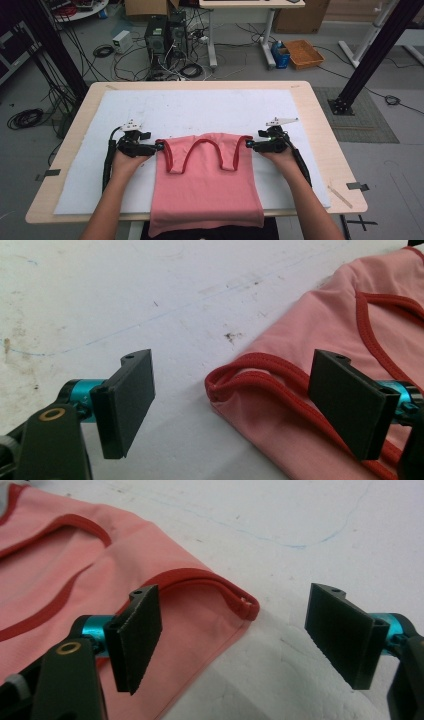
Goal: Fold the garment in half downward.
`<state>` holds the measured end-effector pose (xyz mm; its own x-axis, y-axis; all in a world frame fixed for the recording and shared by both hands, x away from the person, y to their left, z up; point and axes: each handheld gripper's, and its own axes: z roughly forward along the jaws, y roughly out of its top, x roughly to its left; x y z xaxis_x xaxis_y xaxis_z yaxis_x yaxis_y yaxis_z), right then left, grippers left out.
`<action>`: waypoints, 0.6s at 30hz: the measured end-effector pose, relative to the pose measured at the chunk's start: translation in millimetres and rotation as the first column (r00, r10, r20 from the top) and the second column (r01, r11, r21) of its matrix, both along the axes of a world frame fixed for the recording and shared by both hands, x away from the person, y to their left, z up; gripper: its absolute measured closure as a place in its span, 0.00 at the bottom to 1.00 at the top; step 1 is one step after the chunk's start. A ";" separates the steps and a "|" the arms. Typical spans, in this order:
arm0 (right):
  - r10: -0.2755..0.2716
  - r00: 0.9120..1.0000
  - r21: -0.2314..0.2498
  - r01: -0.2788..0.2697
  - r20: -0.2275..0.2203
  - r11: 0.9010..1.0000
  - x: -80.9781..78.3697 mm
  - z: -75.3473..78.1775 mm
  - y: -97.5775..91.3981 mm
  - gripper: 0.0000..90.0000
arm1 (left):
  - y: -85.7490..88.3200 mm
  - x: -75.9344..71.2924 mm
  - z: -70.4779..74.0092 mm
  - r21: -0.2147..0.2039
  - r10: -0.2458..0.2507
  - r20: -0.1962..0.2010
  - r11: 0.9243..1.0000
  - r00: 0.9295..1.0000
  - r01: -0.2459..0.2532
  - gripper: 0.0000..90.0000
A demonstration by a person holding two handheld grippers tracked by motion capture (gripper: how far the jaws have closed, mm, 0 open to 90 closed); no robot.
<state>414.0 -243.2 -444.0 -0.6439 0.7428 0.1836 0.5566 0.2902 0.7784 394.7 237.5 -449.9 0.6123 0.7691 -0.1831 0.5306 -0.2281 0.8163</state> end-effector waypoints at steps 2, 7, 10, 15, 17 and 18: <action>0.000 1.000 -0.013 -0.001 -0.018 1.000 3.6 -1.7 1.4 0.29 | -2.1 1.5 -1.0 0.022 -0.013 -0.017 1.000 1.000 0.014 0.24; 0.019 1.000 -0.061 -0.020 -0.018 0.998 8.4 -4.2 7.8 0.42 | -8.9 3.2 -1.6 0.089 -0.056 -0.039 0.994 0.998 0.059 0.40; 0.028 1.000 -0.122 -0.027 0.001 0.992 7.9 -6.0 13.8 0.57 | -10.3 2.0 -1.1 0.118 -0.043 -0.026 0.992 0.999 0.046 0.47; 0.016 1.000 -0.140 -0.014 0.010 0.990 7.5 -4.7 11.8 0.77 | -8.9 -0.3 -1.1 0.117 -0.066 -0.011 0.991 0.998 0.067 0.72; 0.056 0.998 -0.154 -0.052 0.017 0.987 5.7 -3.9 13.7 0.91 | -12.5 -2.8 -0.6 0.141 -0.099 0.007 0.985 0.995 0.097 0.83; 0.064 0.998 -0.167 -0.059 0.027 0.984 4.7 -3.6 15.7 0.92 | -13.5 -3.7 -0.3 0.145 -0.097 0.014 0.985 0.995 0.094 0.87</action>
